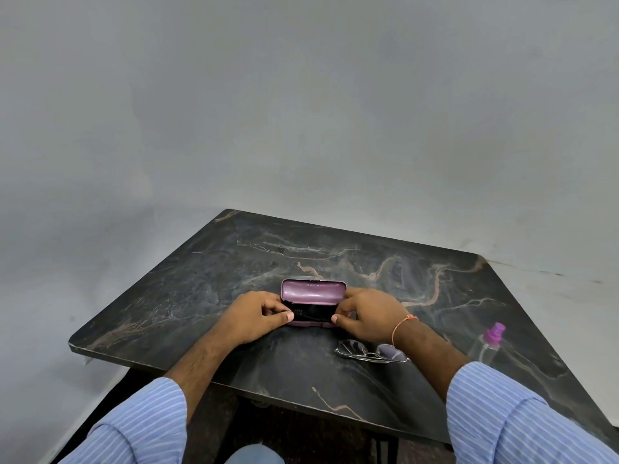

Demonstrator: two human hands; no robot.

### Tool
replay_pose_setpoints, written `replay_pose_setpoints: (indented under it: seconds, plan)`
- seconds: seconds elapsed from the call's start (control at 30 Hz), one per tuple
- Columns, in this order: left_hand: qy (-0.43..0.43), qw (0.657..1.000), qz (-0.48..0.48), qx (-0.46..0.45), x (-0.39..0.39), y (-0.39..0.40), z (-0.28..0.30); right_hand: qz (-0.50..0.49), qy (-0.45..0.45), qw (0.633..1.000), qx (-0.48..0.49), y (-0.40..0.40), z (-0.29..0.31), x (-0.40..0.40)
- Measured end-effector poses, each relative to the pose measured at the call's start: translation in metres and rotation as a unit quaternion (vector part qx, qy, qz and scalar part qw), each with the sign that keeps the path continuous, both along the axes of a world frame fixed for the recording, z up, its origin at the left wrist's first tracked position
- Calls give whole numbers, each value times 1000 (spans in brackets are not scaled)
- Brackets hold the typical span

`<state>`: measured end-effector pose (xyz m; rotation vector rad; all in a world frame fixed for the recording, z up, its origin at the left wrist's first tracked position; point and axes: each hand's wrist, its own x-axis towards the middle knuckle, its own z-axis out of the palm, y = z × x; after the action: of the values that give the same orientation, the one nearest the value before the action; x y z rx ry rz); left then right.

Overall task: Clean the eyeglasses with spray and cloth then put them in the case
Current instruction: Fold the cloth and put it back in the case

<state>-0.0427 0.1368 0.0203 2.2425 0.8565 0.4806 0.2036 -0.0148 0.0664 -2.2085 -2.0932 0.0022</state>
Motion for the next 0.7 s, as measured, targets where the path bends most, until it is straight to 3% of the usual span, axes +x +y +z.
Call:
replay_pose_setpoints:
  seconds: [0.3,0.7]
  plan:
    - [0,998,58,26,9,-3,-5,-38,18,999,-11,2,1,3]
    - [-39,980,142,-135,21,4,-4,-170,210,962,-34,13,-2,9]
